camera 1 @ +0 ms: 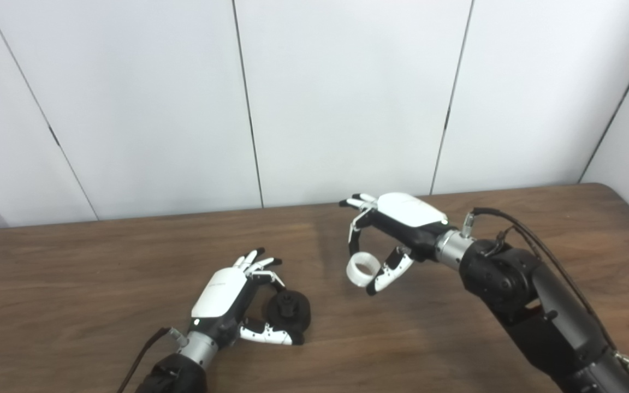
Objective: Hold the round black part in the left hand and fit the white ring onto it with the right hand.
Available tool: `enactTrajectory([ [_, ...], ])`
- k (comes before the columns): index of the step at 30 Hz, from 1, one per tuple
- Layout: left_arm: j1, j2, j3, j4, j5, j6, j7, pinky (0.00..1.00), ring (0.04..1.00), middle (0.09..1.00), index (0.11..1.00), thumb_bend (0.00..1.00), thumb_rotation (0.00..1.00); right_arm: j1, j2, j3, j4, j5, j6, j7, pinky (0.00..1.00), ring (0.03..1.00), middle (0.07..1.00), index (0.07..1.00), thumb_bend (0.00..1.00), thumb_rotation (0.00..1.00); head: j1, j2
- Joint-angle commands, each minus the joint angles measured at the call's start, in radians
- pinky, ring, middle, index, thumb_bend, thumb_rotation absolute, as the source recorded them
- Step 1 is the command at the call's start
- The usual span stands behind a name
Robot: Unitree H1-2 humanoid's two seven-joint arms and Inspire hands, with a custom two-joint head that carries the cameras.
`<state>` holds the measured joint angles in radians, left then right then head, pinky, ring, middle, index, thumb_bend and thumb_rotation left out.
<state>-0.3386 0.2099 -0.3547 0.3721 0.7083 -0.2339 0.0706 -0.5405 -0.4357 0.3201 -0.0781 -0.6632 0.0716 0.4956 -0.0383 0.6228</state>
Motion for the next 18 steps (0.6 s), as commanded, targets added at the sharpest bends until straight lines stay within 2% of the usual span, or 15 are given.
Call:
enactTrajectory([
  [1, 0.106, -0.064, -0.077, 0.099, 0.001, 0.021, -0.035, 1.0, 1.0, 0.887, 0.479, 0.52, 0.05, -0.038, -0.002, -0.009, -0.04, -0.001, -0.008, -0.012, 0.95, 1.0, 0.957, 0.479, 0.52, 0.13, 0.0, 0.0],
  [18, 0.11, -0.079, -0.11, 0.073, -0.01, 0.04, -0.033, 1.0, 1.0, 0.888, 0.479, 0.52, 0.05, -0.069, 0.029, 0.027, -0.026, 0.002, -0.03, 0.003, 0.95, 1.0, 0.958, 0.479, 0.52, 0.13, 0.017, 0.009],
])
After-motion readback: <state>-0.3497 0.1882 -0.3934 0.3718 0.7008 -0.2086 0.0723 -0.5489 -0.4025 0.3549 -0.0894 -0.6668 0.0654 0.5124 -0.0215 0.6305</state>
